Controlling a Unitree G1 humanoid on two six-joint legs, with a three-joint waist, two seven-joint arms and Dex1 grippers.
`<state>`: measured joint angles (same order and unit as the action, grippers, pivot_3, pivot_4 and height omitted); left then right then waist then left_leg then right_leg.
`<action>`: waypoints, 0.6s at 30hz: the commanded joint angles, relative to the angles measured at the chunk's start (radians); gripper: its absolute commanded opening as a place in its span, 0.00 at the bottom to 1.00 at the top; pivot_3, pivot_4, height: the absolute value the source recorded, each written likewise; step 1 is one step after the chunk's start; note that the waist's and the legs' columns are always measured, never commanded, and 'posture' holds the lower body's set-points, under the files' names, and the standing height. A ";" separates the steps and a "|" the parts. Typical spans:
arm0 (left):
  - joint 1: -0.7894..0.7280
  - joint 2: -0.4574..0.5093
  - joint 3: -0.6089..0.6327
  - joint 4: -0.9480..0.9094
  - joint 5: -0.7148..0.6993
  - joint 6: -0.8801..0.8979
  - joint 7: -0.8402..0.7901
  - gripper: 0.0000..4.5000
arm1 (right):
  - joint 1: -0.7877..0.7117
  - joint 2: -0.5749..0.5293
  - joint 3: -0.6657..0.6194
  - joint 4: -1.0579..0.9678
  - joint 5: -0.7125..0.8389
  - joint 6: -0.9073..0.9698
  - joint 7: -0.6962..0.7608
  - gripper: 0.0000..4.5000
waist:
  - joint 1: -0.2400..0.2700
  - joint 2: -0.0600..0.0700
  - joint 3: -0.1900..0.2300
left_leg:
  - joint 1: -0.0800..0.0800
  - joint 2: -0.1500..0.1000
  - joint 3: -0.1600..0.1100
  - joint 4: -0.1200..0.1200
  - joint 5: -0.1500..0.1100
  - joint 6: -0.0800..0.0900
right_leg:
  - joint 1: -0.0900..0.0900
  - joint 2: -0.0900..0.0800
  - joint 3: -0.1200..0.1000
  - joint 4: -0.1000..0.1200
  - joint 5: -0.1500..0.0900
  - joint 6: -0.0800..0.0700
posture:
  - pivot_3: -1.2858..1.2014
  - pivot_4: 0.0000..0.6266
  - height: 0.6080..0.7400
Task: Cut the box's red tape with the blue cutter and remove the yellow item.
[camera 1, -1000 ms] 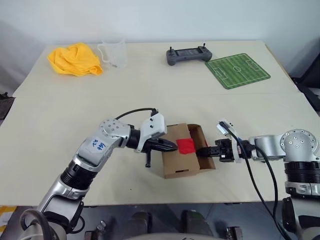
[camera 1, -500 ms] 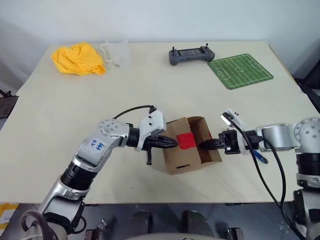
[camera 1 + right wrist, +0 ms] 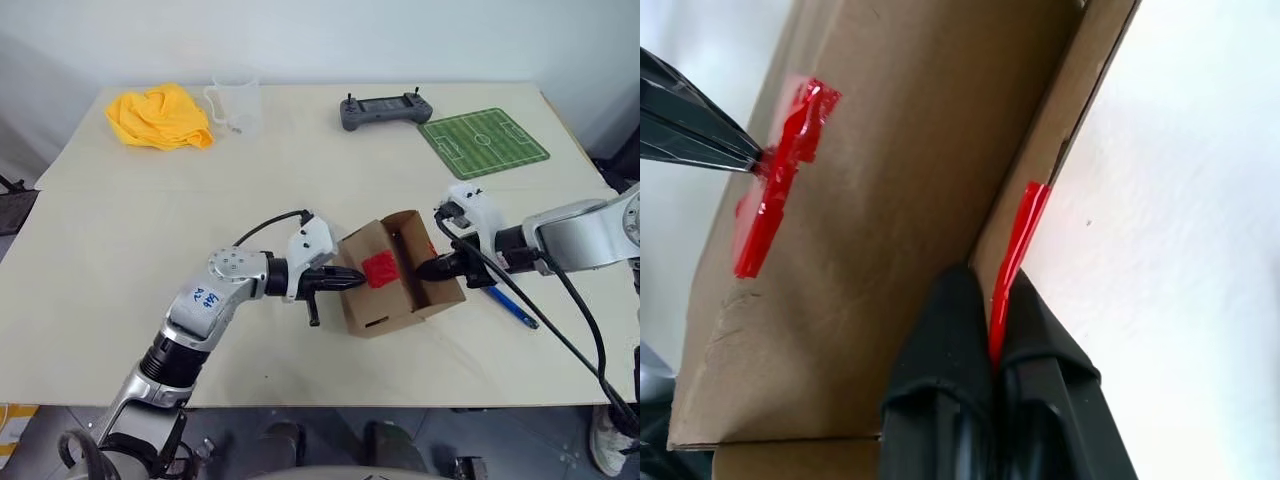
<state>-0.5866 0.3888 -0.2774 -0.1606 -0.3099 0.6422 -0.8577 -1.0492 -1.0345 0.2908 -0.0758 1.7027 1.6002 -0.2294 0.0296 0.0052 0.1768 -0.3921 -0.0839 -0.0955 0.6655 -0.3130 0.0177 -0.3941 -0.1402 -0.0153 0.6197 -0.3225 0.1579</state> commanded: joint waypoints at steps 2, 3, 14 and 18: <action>0.067 -0.034 -0.068 0.063 0.039 0.027 0.039 0.00 | -0.116 -0.020 0.067 -0.078 0.146 -0.057 -0.082 0.00 | 0.003 -0.003 -0.001 | 0.000 0.000 -0.002 0.000 0.000 0.000 | 0.001 0.000 -0.002 -0.001 0.000 0.000 | 0.52 0.24 1.00; 0.071 -0.042 -0.068 0.067 0.043 0.022 0.046 0.00 | -0.126 -0.034 0.089 -0.086 0.177 -0.077 -0.108 0.00 | 0.005 -0.004 -0.001 | 0.000 -0.001 -0.003 0.000 0.000 0.000 | 0.001 -0.001 -0.002 -0.001 0.000 0.000 | 0.52 0.24 1.00; 0.072 -0.095 -0.056 0.114 0.066 -0.019 0.101 0.00 | -0.180 -0.065 0.240 -0.233 0.270 -0.230 -0.339 0.00 | 0.016 -0.004 -0.001 | 0.000 -0.007 -0.002 0.001 0.002 0.005 | 0.002 -0.007 -0.002 -0.002 0.001 0.003 | 0.52 0.24 1.00; 0.080 -0.082 -0.059 0.103 0.062 0.006 0.098 0.00 | -0.211 -0.057 0.264 -0.258 0.270 -0.253 -0.339 0.00 | 0.017 -0.004 -0.001 | 0.000 -0.007 -0.002 0.001 0.003 0.004 | 0.002 -0.006 -0.003 -0.001 0.001 0.003 | 0.52 0.24 1.00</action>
<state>-0.5395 0.3013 -0.2695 -0.1151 -0.3075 0.5870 -0.7951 -1.2059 -1.1260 0.5876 -0.2551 1.9105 1.4173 -0.5986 0.0464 0.0013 0.1760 -0.3921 -0.0909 -0.0974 0.6663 -0.3102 0.0221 -0.3918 -0.1467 -0.0179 0.6184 -0.3211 0.1605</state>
